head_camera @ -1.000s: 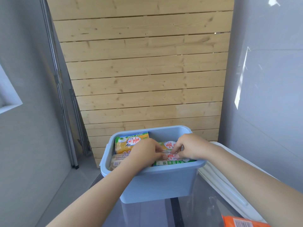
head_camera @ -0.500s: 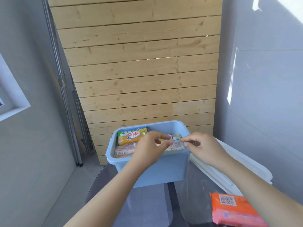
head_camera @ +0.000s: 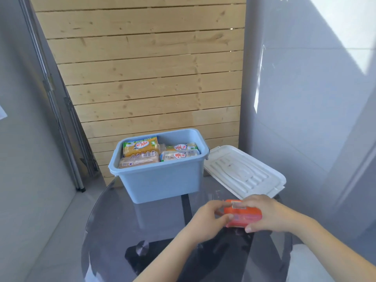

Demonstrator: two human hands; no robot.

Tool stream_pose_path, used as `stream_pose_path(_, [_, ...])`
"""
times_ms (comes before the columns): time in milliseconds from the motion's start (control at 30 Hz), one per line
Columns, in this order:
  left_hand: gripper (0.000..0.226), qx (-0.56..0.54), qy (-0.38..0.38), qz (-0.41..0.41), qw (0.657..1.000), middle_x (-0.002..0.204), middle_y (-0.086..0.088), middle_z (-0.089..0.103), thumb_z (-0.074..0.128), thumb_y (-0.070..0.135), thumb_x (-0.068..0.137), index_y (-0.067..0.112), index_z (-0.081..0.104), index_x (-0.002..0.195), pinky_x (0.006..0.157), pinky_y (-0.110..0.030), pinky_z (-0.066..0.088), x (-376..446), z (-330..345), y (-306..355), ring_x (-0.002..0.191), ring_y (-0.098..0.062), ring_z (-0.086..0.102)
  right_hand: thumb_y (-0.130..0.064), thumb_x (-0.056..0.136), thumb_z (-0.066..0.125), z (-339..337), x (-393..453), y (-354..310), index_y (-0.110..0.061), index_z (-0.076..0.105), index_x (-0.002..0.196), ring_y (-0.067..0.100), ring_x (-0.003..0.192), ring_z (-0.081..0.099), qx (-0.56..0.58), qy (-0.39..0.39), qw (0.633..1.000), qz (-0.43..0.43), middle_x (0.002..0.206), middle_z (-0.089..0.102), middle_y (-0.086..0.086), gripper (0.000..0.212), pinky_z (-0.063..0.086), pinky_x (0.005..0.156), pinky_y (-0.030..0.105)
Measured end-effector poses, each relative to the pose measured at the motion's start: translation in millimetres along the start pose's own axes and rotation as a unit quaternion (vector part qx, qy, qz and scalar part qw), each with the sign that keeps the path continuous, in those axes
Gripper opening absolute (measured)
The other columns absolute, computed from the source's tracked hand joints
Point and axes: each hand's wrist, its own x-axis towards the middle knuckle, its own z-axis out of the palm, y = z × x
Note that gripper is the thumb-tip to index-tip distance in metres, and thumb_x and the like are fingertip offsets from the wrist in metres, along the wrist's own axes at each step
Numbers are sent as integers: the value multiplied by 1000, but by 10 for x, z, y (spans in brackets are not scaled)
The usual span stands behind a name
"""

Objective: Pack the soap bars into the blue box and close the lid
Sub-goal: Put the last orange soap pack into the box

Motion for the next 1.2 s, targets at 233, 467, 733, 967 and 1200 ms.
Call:
stream_pose_path(233, [53,12,-25,10,1000,140,9,40,68,28,80,35,50,129,101,-17,35,128,93,29,118,-2,50,-40,62,72,107,31,54,-51,57,115,10,112,51,16,75,997,3,117,60,-17,56,39,102,28])
stream_pose_path(467, [57,16,5,52,999,127,18,44,72,28,73,35,52,126,82,-1,31,62,-104,43,98,2,51,-50,58,70,28,54,-96,-54,63,100,-3,94,51,36,123,991,-41,104,66,-24,42,39,86,11])
stream_pose_path(733, [55,87,88,153,980,104,20,54,79,40,67,33,61,119,68,-3,38,-110,-1119,453,79,11,49,-41,59,78,-551,207,-745,-54,59,99,-9,100,53,137,155,968,-142,110,60,-21,46,44,77,6])
stream_pose_path(967, [53,101,200,134,965,115,5,51,75,24,76,19,56,126,78,-22,42,213,-1826,455,91,-12,50,-28,66,81,-982,928,-1217,-31,62,117,9,111,48,137,239,944,-182,117,54,-9,54,37,89,15])
stream_pose_path(1200, [43,149,131,31,980,119,0,61,66,26,84,24,57,126,83,-24,41,476,-1957,38,102,-17,55,-31,76,74,-751,1515,-1207,-27,62,120,7,103,49,108,155,975,-117,106,54,-11,46,34,80,17])
